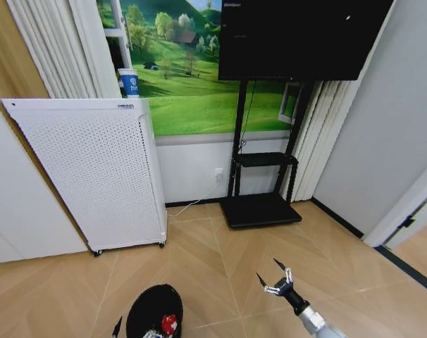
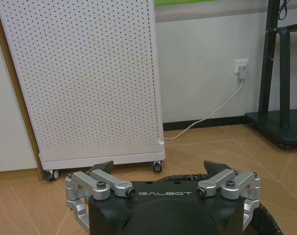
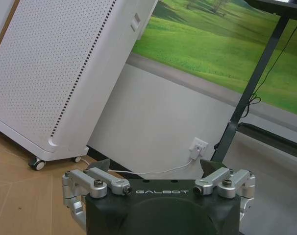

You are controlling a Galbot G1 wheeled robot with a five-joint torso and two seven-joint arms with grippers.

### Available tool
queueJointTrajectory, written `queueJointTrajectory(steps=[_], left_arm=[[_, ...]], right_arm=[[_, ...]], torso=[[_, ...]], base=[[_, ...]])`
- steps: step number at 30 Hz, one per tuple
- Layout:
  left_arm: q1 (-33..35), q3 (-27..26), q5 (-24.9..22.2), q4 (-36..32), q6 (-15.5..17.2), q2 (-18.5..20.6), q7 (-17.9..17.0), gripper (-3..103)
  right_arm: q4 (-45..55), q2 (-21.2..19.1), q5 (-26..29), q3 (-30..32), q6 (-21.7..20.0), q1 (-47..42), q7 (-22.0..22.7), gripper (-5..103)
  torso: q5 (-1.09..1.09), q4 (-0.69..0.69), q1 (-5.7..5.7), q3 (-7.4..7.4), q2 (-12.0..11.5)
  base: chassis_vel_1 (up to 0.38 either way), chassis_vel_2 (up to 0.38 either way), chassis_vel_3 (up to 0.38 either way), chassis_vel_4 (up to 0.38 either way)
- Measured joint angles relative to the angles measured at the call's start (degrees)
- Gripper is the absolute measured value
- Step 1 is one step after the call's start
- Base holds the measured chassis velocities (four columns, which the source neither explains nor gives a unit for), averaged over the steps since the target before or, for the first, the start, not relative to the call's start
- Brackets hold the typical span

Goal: Pick up the trash bin and place the garbage on the floor into it.

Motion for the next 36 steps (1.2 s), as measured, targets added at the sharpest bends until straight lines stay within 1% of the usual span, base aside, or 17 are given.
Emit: queueJointTrajectory(steps=[6, 11, 15, 17, 24, 36], left_arm=[[0.3, 0.0, 0.4, 0.0, -0.4, -0.2, 0.1, 100], [0.8, 0.0, 0.8, -0.2, -0.5, -0.6, 0.2, 100], [1.1, 0.0, 0.9, -0.3, -0.5, -0.9, 0.3, 100], [1.4, 0.2, 1.4, -0.3, -0.5, -1.3, 0.4, 100], [1.5, 0.8, 2.4, -0.2, -0.4, -2.2, 0.4, 100], [1.3, 1.7, 3.3, 0.4, -0.7, -3.2, 0.4, 100]], right_arm=[[0.5, -0.1, 0.0, 0.8, 0.0, -0.8, 0.1, 100], [0.6, 0.4, -0.6, 1.8, 0.0, -2.0, 0.2, 100], [0.6, 0.6, -0.7, 2.1, 0.0, -2.3, 0.2, 100], [0.7, 0.8, -1.0, 2.6, 0.0, -2.7, 0.2, 100], [0.7, 0.8, -1.4, 3.6, 0.0, -3.4, 0.3, 100], [0.7, 1.3, -2.0, 4.7, 0.1, -4.7, 0.3, 100]], torso=[[0.00, 0.00, 0.39, 0.68, 1.1], [0.00, 0.00, 0.88, 1.59, 2.5], [0.00, 0.00, 1.07, 1.95, 3.0], [0.00, 0.00, 1.44, 2.56, 4.0], [0.00, 0.00, 1.98, 3.43, 5.4], [0.00, -0.01, 2.26, 4.01, 6.3]], base=[[0.000, 0.000, 0.000, 0.000], [0.000, 0.000, 0.000, 0.000], [0.000, 0.000, 0.000, 0.000], [0.000, 0.000, 0.000, 0.000], [0.000, 0.000, 0.000, 0.000], [0.043, 0.048, 0.050, 0.048]])
